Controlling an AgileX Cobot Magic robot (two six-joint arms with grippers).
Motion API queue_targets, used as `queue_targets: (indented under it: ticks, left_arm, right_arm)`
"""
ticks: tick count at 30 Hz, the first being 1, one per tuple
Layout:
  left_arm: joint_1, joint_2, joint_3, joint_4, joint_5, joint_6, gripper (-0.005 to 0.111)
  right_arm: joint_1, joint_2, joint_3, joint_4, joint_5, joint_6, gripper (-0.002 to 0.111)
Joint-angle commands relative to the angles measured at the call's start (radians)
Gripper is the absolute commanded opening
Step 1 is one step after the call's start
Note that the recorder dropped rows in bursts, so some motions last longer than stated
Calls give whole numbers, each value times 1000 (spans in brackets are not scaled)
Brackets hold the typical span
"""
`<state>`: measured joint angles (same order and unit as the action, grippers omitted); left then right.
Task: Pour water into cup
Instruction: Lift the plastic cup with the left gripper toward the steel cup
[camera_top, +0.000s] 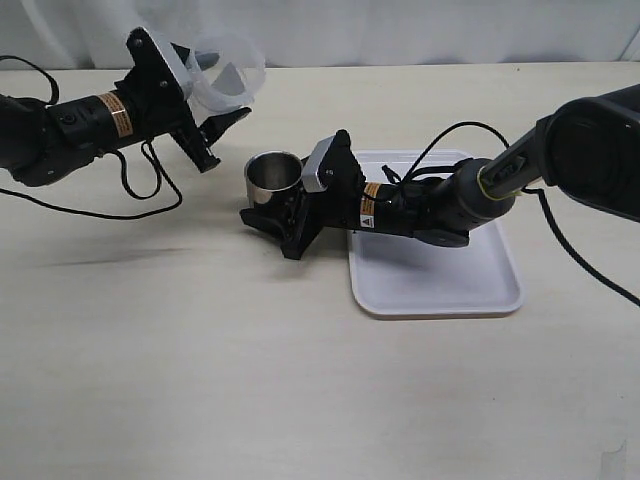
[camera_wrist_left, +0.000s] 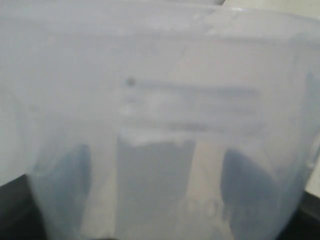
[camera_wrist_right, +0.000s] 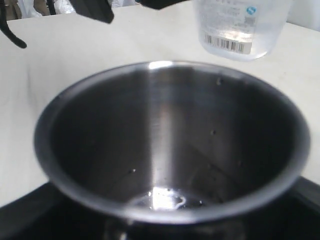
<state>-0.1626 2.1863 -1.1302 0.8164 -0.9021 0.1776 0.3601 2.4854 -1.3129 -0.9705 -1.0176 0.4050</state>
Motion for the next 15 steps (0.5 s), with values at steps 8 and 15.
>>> queue_targets:
  ticks: [8, 15]
  left_arm:
    - [-1, -2, -11, 46, -16, 197, 0]
    - [-1, -2, -11, 46, -11, 339, 0]
  right_arm:
    - [-2, -2, -1, -10, 35, 0, 14]
    - [-2, -2, -1, -10, 35, 0, 14]
